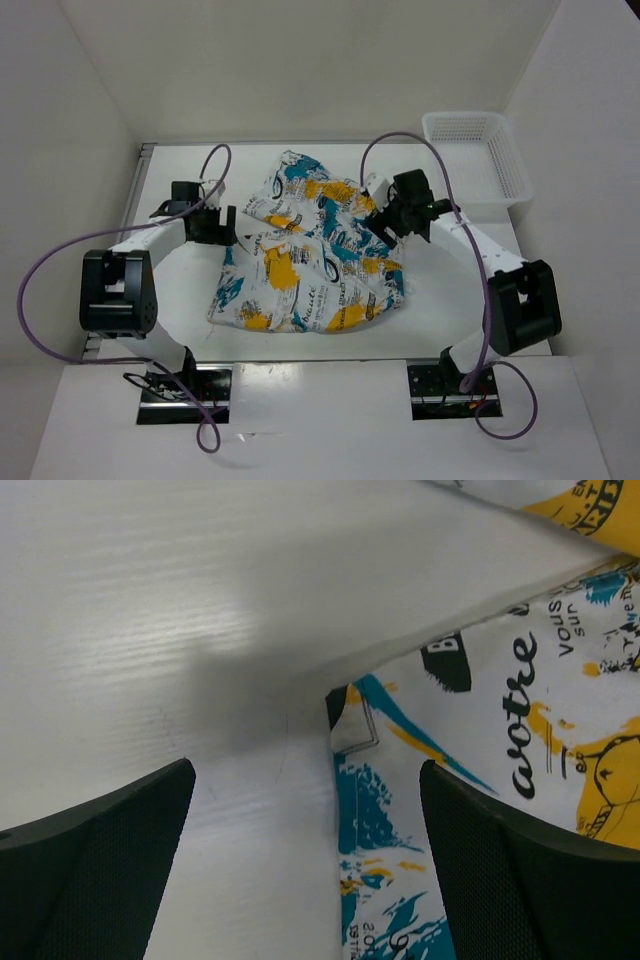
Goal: Fold and stack the shorts
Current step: Flatten the shorts out
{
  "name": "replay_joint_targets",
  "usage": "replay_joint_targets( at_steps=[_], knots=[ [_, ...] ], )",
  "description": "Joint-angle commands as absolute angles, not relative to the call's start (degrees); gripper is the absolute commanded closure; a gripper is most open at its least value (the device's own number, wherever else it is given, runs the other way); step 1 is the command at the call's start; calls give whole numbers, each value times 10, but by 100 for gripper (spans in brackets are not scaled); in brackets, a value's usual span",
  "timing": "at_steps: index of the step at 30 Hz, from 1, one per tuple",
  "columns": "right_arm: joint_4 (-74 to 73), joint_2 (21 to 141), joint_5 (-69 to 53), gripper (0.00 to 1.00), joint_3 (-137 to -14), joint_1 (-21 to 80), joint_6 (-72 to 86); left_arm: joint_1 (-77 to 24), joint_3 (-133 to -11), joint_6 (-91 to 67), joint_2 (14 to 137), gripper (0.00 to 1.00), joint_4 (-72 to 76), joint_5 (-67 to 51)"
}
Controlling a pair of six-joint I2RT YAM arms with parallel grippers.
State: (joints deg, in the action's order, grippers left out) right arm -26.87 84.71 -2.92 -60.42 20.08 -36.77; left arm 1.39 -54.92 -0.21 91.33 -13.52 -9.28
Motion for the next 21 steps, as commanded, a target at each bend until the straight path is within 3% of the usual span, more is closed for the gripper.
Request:
replay_joint_targets(
  at_steps=[1, 6, 10, 12, 14, 21],
  knots=[
    [-184, 878, -4, 5, -652, 177, -305, -8, -594, 0, 957, 0, -119, -130],
    [-135, 925, 33, 5, -685, 177, -269, -43, -612, 0, 1024, 2, -114, -98],
    [-113, 975, 54, 7, -697, 177, -256, -48, -617, 0, 1036, 38, -141, -91],
    [-106, 994, 61, 10, -710, 177, -251, -48, -611, 0, 1036, 72, -155, -97],
    [-98, 1021, 67, 12, -720, 177, -245, -48, -588, 0, 1019, 97, -170, -89],
    [-91, 1080, 81, 18, -766, 171, -225, -23, -554, 0, 964, 100, -262, 8]
  ],
)
